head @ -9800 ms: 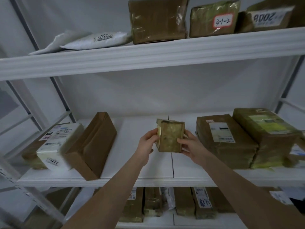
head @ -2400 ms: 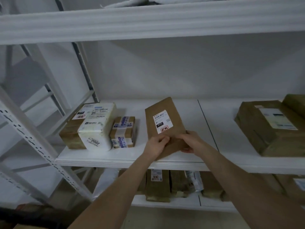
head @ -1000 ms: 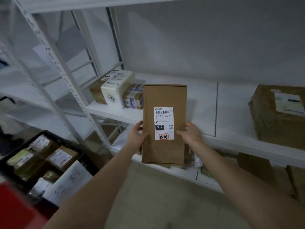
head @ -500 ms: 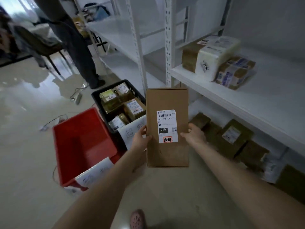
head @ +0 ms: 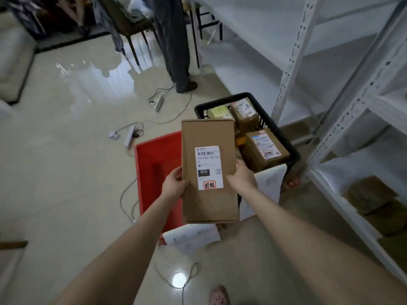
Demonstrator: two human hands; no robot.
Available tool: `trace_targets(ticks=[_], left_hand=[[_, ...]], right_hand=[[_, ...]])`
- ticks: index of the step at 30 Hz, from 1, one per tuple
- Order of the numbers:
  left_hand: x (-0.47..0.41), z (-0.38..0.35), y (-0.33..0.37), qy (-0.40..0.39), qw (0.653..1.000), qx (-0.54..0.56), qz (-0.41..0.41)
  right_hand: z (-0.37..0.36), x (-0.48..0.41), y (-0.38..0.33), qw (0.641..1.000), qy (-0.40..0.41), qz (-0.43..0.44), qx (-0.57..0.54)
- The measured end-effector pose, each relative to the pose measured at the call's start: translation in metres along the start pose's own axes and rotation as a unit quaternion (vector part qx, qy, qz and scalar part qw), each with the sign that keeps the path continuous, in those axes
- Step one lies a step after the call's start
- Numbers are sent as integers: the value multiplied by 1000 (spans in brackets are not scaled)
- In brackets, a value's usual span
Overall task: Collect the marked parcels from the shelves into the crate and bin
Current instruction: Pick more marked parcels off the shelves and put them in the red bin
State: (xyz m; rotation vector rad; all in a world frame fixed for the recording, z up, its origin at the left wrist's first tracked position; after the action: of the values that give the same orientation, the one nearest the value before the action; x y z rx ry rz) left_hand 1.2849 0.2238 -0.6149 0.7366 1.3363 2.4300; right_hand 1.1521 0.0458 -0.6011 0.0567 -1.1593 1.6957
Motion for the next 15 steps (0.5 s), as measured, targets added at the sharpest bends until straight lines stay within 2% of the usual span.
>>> trace_targets(ticks=[4, 7, 15], left_hand=[[-49, 25, -43, 24, 998, 8, 58], [-86, 29, -76, 9, 995, 23, 96], [-182, 13, -177, 25, 976, 75, 205]], right_hand=[[-74, -48, -30, 996, -72, -41, 17], [-123, -92, -41, 990, -106, -74, 53], [-251, -205, -35, 963, -211, -89, 141]])
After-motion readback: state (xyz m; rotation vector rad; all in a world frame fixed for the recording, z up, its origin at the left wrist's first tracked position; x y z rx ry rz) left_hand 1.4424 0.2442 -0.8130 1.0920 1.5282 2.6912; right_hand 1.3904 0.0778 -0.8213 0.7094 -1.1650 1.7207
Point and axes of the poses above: each hand's wrist, its own x-axis away from the middle knuckle, its own z-axis out of the back of the hand, y = z × x, the point moved 6 cm from there along -x, towards the middle knuckle, and after that the axes turned 11 degrees about -z, right-handed, at the moved point
